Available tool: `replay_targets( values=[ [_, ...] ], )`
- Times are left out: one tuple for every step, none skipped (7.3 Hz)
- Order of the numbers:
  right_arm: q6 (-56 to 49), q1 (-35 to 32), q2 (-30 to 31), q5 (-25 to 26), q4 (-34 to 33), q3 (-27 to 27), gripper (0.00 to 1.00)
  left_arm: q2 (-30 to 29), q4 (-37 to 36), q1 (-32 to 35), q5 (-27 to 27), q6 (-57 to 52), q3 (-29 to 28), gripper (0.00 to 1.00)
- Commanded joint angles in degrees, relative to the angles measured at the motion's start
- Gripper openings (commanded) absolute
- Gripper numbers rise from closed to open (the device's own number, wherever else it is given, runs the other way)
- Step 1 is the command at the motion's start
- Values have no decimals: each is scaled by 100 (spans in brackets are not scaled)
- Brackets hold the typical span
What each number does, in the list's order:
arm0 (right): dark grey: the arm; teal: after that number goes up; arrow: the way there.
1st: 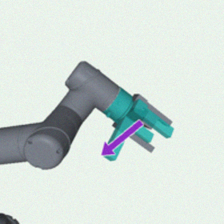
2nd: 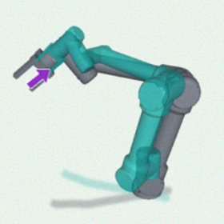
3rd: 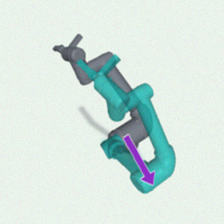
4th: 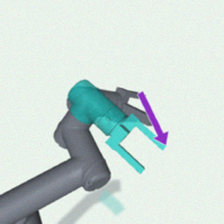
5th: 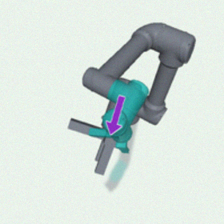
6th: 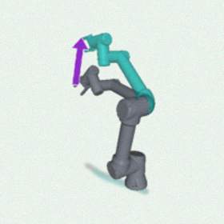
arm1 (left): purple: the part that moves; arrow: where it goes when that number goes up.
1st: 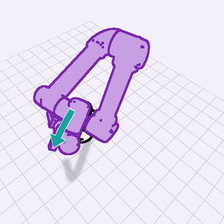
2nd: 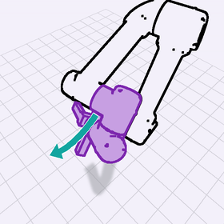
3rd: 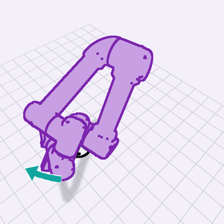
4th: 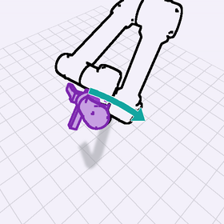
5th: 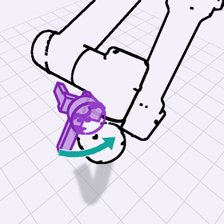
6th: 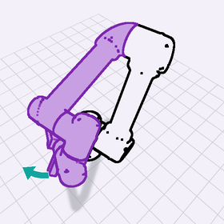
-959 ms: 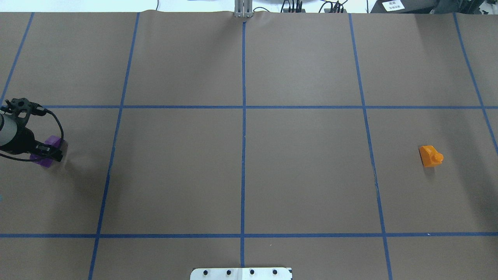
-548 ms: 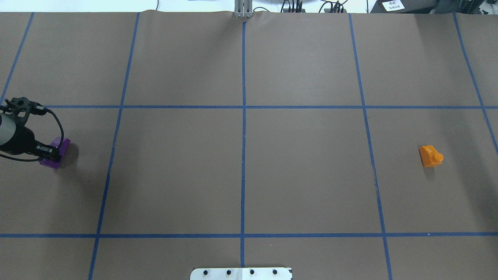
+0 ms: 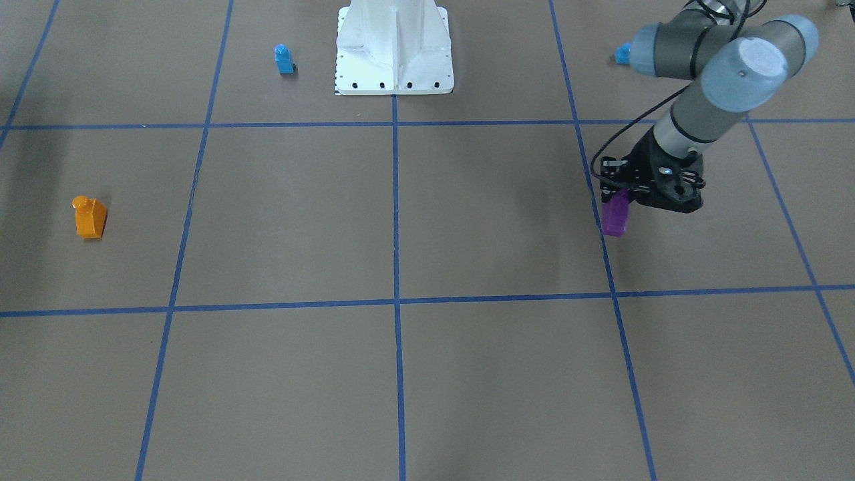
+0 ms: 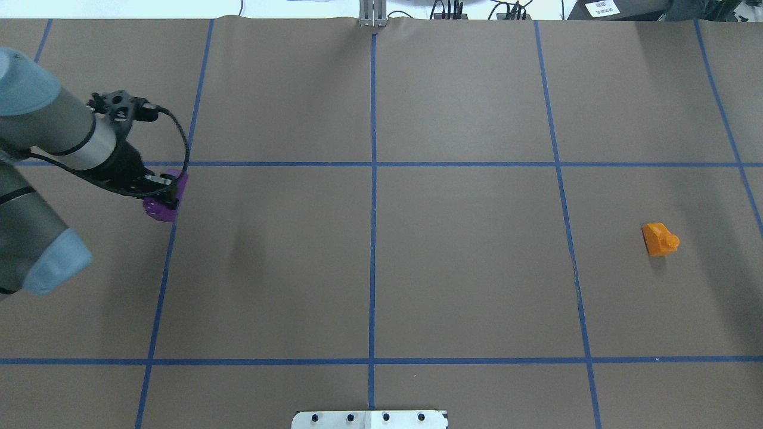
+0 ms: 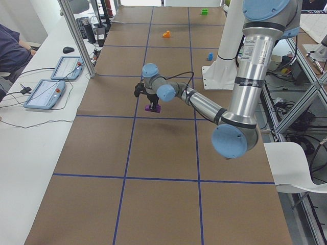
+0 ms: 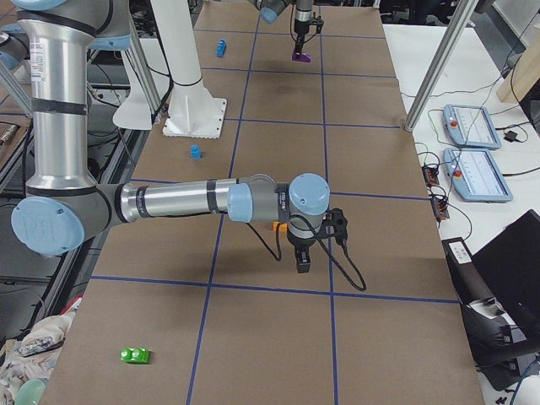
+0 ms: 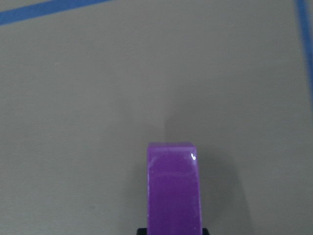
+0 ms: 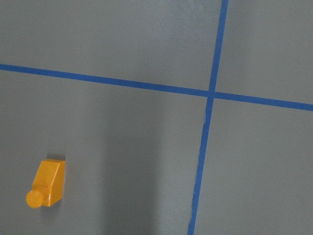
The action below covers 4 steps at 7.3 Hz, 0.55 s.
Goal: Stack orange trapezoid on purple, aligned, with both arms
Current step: 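Carry the purple block with the left gripper toward the table center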
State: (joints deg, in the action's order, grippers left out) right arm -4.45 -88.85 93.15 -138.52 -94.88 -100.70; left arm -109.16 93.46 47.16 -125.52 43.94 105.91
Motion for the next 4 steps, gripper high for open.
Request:
replay_targets(
  values=[
    [-3, 0, -16, 0, -4, 6, 100, -1504, -442, -627, 630, 299, -550, 0],
    [-3, 0, -16, 0, -4, 15, 100, -2129, -425, -1003, 929, 291, -1050, 0],
    [-12, 0, -16, 0, -4, 6, 100, -2893, -372, -1250, 1141, 290, -1795, 0],
    [-12, 0, -25, 0, -4, 6, 100, -3675, -355, -1401, 1317, 290, -2681, 0]
  ],
)
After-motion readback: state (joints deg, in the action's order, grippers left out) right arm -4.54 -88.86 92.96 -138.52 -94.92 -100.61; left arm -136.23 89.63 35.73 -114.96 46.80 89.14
